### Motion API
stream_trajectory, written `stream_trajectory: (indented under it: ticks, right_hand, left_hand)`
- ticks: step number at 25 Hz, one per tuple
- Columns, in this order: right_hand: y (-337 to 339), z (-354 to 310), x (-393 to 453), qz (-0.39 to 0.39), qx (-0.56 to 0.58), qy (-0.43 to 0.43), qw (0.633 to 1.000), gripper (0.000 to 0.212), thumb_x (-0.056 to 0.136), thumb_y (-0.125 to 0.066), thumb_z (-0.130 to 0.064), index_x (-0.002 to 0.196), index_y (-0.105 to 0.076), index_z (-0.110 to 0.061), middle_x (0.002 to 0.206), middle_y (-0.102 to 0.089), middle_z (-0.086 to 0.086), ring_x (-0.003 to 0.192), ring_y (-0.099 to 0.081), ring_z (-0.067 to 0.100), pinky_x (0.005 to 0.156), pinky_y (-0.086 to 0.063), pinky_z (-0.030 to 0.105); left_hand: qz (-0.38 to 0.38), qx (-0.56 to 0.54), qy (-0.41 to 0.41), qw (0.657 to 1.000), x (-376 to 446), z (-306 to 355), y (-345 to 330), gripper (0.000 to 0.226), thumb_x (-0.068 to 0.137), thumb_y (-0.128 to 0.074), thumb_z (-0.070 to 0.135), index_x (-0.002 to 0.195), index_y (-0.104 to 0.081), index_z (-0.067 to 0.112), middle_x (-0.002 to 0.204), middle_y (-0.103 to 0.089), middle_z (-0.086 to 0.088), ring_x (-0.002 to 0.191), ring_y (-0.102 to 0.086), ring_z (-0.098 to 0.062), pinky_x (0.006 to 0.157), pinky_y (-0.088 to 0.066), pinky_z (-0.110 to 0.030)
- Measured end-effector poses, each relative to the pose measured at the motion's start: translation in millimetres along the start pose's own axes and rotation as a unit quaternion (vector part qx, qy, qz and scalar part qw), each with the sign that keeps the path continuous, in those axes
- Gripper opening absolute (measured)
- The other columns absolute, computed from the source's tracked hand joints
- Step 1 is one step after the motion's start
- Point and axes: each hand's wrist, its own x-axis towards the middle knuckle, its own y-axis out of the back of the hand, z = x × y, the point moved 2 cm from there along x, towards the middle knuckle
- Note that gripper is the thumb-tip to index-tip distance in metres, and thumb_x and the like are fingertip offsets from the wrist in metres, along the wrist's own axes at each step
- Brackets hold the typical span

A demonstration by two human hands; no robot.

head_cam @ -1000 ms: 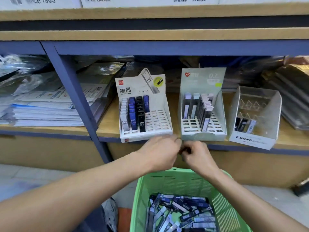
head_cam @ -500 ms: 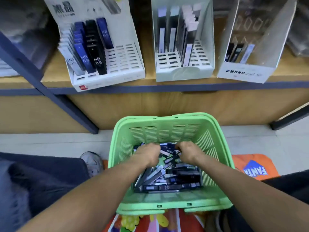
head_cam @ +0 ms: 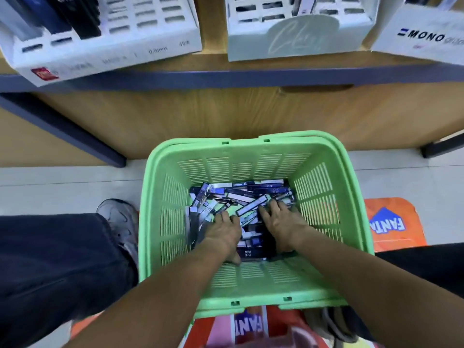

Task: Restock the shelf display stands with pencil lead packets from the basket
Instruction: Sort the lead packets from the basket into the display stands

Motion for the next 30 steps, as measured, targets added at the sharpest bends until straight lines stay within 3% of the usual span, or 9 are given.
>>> stream_trajectory:
  ticks: [4,7,10,13,17,19,22,25,30]
  right_hand:
    - [11.7,7.8,5.1,0.009,0.09,0.004,0.996,0.118,0.068,-0.089,-0.046,0.155,-0.015,-0.019,0.152,-0.021,0.016,0.141,-0.026,0.037,0.114,-0.037,0.054]
    - [11.8,2.9,7.0,0.014,0.124,-0.006,0.992,0.12,0.066,-0.085,-0.06,0.155,-0.016,-0.017,0.152,-0.024,0.015,0.141,-0.025,0.035,0.114,-0.036,0.053]
    - [15.5,-6.2,9.5,0.026,0.111,0.009,0.993,0.114,0.069,-0.082,-0.061,0.152,-0.021,-0.013,0.147,-0.034,0.014,0.138,-0.03,0.031,0.114,-0.035,0.051]
    - [18.8,-11.0,8.3,0.024,0.141,0.034,0.989,0.1,0.069,-0.083,-0.055,0.143,-0.03,-0.014,0.137,-0.046,0.008,0.13,-0.038,0.026,0.107,-0.04,0.048]
    - [15.1,-6.9,9.5,-0.005,0.167,0.052,0.985,0.096,0.068,-0.09,-0.039,0.14,-0.031,-0.016,0.127,-0.054,0.005,0.127,-0.04,0.025,0.101,-0.045,0.042]
    - [17.3,3.8,12.1,-0.035,0.181,0.057,0.981,0.098,0.071,-0.089,-0.024,0.147,-0.028,-0.016,0.137,-0.051,0.006,0.134,-0.037,0.026,0.105,-0.045,0.043]
    - [23.6,16.2,15.8,-0.044,0.148,0.056,0.986,0.087,0.084,-0.072,-0.005,0.155,-0.024,-0.015,0.157,-0.033,0.007,0.145,-0.029,0.028,0.114,-0.039,0.047]
    - [23.8,10.5,16.4,-0.023,0.122,0.043,0.991,0.072,0.089,-0.066,-0.011,0.151,-0.03,-0.011,0.153,-0.036,0.008,0.142,-0.032,0.028,0.111,-0.042,0.048]
    - [16.1,10.9,18.4,-0.019,0.155,0.027,0.987,0.071,0.086,-0.066,-0.009,0.15,-0.034,-0.014,0.152,-0.036,0.008,0.142,-0.03,0.028,0.113,-0.038,0.051]
  left_hand:
    - [0.033,-0.076,0.017,0.996,6.8,-8.8,0.7,0.087,0.079,-0.078,0.049,0.142,-0.037,0.006,0.143,-0.038,-0.018,0.134,-0.035,-0.035,0.112,-0.037,-0.047]
    - [0.044,-0.098,0.006,0.994,12.3,-9.5,-3.1,0.079,0.077,-0.079,0.05,0.133,-0.045,0.006,0.137,-0.044,-0.017,0.128,-0.043,-0.033,0.107,-0.042,-0.043]
    - [0.033,-0.134,-0.007,0.99,13.9,-5.4,-2.3,0.079,0.075,-0.083,0.043,0.132,-0.044,0.007,0.132,-0.049,-0.016,0.123,-0.049,-0.032,0.102,-0.046,-0.04]
    - [0.033,-0.176,-0.001,0.984,14.0,-4.2,-6.1,0.09,0.072,-0.086,0.037,0.14,-0.035,0.008,0.127,-0.053,-0.014,0.121,-0.052,-0.031,0.099,-0.047,-0.038]
    - [0.049,-0.157,-0.033,0.986,12.4,5.8,-12.3,0.057,0.074,-0.084,0.031,0.117,-0.054,0.01,0.121,-0.052,-0.011,0.121,-0.046,-0.029,0.099,-0.044,-0.036]
    - [0.058,-0.141,-0.049,0.987,13.7,11.6,-12.1,0.055,0.073,-0.084,0.028,0.117,-0.056,0.009,0.125,-0.05,-0.012,0.122,-0.045,-0.029,0.102,-0.044,-0.037]
    - [0.048,-0.125,-0.055,0.989,12.5,21.6,-9.2,0.046,0.076,-0.079,0.016,0.114,-0.054,0.008,0.108,-0.058,-0.011,0.106,-0.058,-0.029,0.081,-0.048,-0.033]
    - [0.028,-0.134,-0.045,0.99,14.4,21.2,-8.4,0.032,0.077,-0.08,0.021,0.089,-0.052,0.013,0.095,-0.054,-0.007,0.093,-0.052,-0.024,0.075,-0.045,-0.032]
    - [0.026,-0.094,-0.06,0.993,12.0,22.7,-7.4,0.031,0.079,-0.078,0.021,0.08,-0.047,0.015,0.089,-0.051,-0.005,0.086,-0.05,-0.023,0.072,-0.043,-0.031]
